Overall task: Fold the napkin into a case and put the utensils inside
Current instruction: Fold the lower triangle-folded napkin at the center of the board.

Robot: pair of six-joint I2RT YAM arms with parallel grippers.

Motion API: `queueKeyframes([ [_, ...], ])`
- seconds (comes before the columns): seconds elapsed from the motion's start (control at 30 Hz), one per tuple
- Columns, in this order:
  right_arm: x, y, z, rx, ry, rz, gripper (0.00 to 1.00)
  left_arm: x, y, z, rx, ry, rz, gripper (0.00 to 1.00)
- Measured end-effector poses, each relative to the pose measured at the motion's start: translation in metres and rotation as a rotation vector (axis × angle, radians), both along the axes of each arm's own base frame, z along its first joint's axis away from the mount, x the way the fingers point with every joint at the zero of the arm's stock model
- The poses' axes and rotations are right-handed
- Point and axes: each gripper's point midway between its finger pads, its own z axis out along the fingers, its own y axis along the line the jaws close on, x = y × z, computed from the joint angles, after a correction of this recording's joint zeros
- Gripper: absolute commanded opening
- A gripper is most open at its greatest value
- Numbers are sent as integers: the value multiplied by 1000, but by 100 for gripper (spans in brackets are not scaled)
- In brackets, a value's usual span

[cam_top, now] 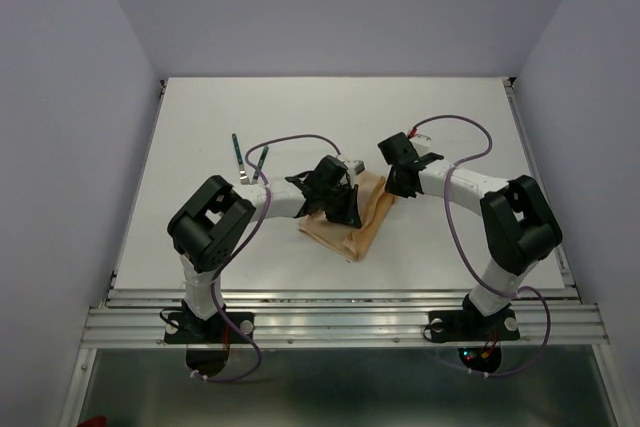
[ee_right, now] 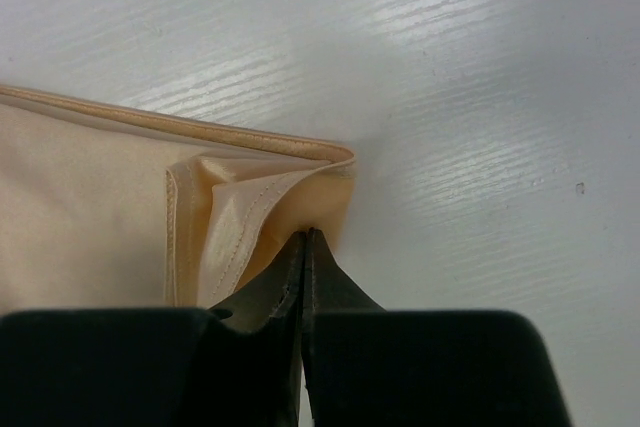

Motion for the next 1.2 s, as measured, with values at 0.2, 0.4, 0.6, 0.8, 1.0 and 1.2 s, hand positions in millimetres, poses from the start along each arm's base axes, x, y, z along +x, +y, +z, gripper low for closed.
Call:
queueKeyframes([
  [0.2,4,8,-2,21,15,16,1,-1,1,-1,3,-2,-5,0],
  [0.4,22,24,6,64,-8,34,1,-1,1,-1,3,-7,-14,0],
  [0.6,19,29,-1,83,21,50,1,-1,1,-1,4,-11,-19,0],
  [0.8,24,35,-4,92,29,57,1,-1,3,-3,16,-12,-22,18],
  [1.0,28,38,-21,84,59,58,1,-1,16,-2,70,-24,-9,57],
  [1.2,33,42,-21,100,49,62,1,0,29,33,82,-82,22,62],
])
